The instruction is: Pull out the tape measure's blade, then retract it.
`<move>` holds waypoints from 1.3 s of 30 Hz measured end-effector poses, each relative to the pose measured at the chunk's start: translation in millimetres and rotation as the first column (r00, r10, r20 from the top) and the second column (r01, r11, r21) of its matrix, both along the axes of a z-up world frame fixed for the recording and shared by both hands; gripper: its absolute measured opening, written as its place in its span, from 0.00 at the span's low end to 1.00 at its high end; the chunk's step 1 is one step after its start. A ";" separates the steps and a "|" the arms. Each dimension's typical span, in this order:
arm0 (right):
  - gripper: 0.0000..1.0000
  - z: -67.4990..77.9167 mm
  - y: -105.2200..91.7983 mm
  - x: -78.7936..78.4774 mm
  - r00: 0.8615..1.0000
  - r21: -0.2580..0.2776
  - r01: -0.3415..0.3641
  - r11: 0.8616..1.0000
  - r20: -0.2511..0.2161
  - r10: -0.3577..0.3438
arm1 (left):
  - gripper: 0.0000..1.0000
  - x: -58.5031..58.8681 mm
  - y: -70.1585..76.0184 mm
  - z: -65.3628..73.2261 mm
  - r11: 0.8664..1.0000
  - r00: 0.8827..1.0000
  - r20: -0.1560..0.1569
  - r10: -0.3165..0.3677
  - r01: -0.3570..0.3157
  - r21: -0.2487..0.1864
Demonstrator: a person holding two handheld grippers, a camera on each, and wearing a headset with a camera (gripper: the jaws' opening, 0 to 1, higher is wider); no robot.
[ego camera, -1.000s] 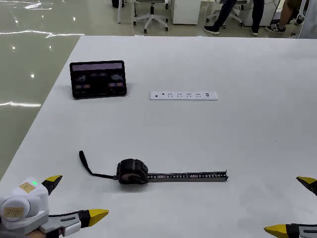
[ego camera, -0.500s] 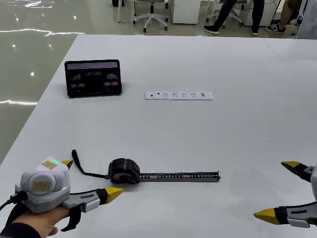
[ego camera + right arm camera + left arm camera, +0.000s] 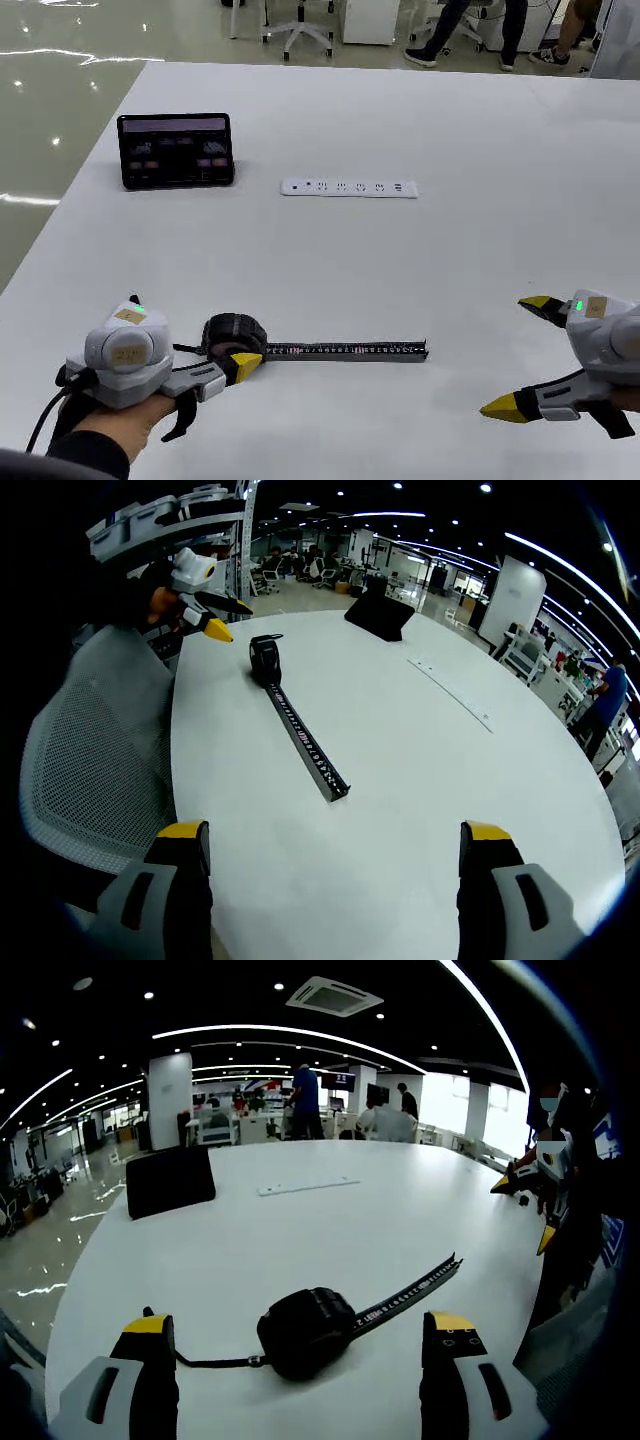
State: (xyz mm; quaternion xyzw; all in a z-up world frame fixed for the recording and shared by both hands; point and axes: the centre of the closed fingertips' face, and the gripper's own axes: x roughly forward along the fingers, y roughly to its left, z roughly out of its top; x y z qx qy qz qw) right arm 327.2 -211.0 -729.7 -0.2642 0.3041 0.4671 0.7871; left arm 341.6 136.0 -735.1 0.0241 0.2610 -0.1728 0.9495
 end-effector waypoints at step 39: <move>0.75 -71.1 51.9 50.2 0.925 -0.235 -0.369 0.899 -0.191 0.330 | 1.00 21.6 -24.7 -39.5 0.978 0.975 0.079 0.207 -0.205 -0.024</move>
